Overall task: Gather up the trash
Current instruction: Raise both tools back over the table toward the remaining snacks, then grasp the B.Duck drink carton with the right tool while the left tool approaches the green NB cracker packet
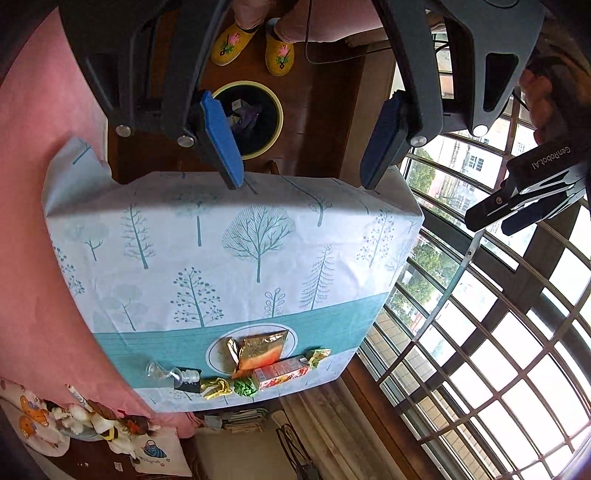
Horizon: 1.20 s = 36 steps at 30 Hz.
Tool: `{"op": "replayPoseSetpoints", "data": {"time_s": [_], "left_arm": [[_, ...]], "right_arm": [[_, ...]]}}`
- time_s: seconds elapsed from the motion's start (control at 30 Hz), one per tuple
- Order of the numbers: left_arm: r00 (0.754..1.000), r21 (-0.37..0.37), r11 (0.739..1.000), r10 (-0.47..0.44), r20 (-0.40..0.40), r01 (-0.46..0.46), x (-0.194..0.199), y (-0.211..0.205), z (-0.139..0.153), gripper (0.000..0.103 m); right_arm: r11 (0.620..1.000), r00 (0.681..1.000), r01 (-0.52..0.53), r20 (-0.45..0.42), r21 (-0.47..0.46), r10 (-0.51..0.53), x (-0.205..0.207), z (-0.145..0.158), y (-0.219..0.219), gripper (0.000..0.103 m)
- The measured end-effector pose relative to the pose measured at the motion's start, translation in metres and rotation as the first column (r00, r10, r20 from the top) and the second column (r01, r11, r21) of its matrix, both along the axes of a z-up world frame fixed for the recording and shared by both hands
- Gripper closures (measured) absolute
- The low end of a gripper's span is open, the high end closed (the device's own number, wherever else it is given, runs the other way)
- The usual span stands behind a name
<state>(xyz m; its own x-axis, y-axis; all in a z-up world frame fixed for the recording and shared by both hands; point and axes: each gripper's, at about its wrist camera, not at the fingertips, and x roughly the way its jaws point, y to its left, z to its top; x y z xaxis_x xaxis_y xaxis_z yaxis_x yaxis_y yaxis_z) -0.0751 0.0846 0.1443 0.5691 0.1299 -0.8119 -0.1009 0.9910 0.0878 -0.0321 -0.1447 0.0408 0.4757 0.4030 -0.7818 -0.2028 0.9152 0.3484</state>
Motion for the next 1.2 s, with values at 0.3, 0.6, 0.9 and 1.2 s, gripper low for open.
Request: {"op": "replayPoseSetpoints", "data": {"time_s": [0.3,0.6,0.9,1.2], "left_arm": [[0.999,0.008,1.000,0.026,0.037,-0.027,0.050,0.020,0.033,0.011],[0.999,0.031,0.999,-0.035,0.030,0.034,0.184,0.064,0.030,0.011],[0.984,0.011,0.986,-0.163,-0.075,0.164,0.387,0.112,-0.032,0.011],[0.952,-0.069,0.971,-0.237,-0.192,0.227,0.519,0.138,-0.118,0.011]], "right_arm": [[0.993,0.989,-0.103,0.099,-0.054,0.108,0.048,0.038,0.025,0.041],[0.983,0.973,-0.108,0.185,-0.149,0.135,0.161,0.055,0.056,0.041],[0.954,0.979,-0.098,0.142,-0.282,0.143,0.361,0.011,0.094,0.041],[0.862,0.964,-0.208,0.054,-0.461,0.262,0.529,-0.084,0.137,0.025]]}}
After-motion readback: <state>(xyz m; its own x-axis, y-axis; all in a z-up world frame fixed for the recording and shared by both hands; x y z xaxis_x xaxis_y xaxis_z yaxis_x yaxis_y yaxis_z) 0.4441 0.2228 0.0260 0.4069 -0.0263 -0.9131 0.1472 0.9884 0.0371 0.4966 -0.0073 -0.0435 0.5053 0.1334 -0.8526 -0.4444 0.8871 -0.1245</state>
